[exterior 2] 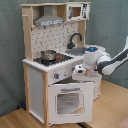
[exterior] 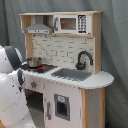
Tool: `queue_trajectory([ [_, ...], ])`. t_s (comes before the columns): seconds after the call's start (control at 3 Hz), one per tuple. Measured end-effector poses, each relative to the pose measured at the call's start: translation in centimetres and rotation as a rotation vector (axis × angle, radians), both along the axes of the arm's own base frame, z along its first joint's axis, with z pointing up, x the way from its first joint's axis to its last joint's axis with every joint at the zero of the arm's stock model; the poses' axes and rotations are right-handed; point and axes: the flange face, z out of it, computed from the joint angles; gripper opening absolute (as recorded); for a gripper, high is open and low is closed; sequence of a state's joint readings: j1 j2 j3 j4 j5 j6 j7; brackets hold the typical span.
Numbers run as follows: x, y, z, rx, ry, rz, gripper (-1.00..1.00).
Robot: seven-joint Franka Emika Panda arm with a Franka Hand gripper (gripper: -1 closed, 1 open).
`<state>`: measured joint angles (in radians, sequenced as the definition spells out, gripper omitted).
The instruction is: Play with the kitchen
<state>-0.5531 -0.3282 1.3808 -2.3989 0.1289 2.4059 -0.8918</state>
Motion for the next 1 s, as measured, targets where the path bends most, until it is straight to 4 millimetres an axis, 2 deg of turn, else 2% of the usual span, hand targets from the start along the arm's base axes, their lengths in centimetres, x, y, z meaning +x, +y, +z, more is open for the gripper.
queue_trajectory([
  [0.33, 0.18, 0.13, -0.42, 0.044, 0.029, 0.006, 1.0],
  [0.67, 0.19, 0.13, -0.46, 0.046, 0.032, 0.006, -1.0],
  [1.0, -0.07, 0.06, -1.13, 0.059, 0.067, 0.007, -1.0],
])
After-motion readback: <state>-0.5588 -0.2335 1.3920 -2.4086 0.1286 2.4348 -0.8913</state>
